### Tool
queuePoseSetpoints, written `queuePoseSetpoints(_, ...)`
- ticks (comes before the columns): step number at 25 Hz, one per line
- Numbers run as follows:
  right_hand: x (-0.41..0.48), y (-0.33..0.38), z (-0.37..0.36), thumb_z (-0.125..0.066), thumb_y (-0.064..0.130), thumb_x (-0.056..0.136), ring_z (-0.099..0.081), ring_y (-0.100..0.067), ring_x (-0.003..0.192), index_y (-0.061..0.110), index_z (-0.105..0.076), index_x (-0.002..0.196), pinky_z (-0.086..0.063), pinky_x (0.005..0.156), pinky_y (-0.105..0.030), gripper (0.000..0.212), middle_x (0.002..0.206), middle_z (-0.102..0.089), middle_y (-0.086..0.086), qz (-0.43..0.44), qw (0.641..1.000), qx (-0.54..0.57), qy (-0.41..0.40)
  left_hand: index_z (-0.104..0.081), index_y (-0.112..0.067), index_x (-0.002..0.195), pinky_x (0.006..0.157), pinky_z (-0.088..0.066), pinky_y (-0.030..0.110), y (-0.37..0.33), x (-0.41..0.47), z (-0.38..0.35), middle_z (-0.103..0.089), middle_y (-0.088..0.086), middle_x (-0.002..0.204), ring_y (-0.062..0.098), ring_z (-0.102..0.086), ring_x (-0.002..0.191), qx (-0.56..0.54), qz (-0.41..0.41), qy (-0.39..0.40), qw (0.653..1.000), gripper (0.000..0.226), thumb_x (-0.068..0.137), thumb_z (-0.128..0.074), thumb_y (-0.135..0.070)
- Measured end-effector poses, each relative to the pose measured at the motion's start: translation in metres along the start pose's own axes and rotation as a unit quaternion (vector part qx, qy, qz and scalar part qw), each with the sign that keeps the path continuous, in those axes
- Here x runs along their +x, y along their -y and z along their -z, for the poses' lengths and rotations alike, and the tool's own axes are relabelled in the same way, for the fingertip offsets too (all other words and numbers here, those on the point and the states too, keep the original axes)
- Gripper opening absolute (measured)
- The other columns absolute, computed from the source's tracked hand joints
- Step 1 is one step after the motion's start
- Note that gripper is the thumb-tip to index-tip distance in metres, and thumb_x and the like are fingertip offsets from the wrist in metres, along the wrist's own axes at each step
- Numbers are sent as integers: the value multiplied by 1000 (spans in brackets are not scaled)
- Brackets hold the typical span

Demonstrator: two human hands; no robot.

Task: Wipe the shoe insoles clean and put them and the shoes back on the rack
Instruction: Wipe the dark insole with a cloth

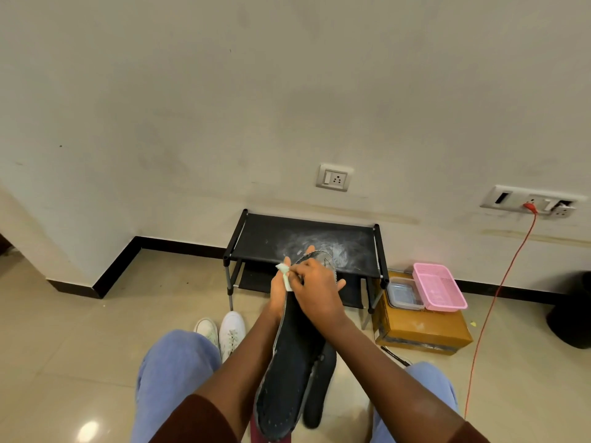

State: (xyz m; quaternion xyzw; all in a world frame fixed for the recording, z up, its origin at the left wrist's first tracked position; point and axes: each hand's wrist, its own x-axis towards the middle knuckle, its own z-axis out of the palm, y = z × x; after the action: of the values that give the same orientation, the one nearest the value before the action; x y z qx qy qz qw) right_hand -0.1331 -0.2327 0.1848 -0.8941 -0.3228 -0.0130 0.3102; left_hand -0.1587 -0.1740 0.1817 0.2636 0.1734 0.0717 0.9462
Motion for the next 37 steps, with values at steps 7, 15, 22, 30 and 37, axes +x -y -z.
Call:
queuePoseSetpoints(7,23,-24,-8,-61,8,84,-59,-30,80,3,-68,77,-49,61,-36,11,81,-64,-13,-17,989,-103,-106,-74,-6,57,55,-53,23,-6,-11,2,-68,9,58,15,-66,51,33,21,-33,999,60,100,-34,-21)
queuePoseSetpoints(15,24,-38,-11,-62,-5,80,-58,-31,77,-2,-69,94,-48,62,-35,16,84,-62,-16,4,992,-67,-105,-67,-4,50,54,-46,24,-12,-11,4,-62,11,52,15,-59,39,61,10,-91,994,57,96,-33,-8)
queuePoseSetpoints(22,4,-30,-21,-62,2,73,-57,-24,58,2,-69,72,-48,49,-28,6,69,-60,-10,103,990,-51,-80,-57,-8,31,37,-39,12,-12,-11,2,-51,3,36,10,-52,31,42,0,-117,992,75,97,-23,-4)
queuePoseSetpoints(30,34,-38,-12,-59,-8,82,-58,-34,81,-4,-66,95,-50,69,-40,15,91,-62,-21,-13,991,-77,-113,-48,-9,22,31,-35,10,-12,-19,-11,-47,0,30,7,-46,25,77,-40,-140,986,77,94,-24,6)
queuePoseSetpoints(37,7,-34,-22,-61,-4,76,-60,-33,69,-2,-69,83,-51,62,-35,10,79,-63,-15,28,996,-46,-71,-46,-6,53,30,-33,9,-18,-18,-5,-47,0,30,6,-46,26,70,-32,-172,982,48,95,-24,4)
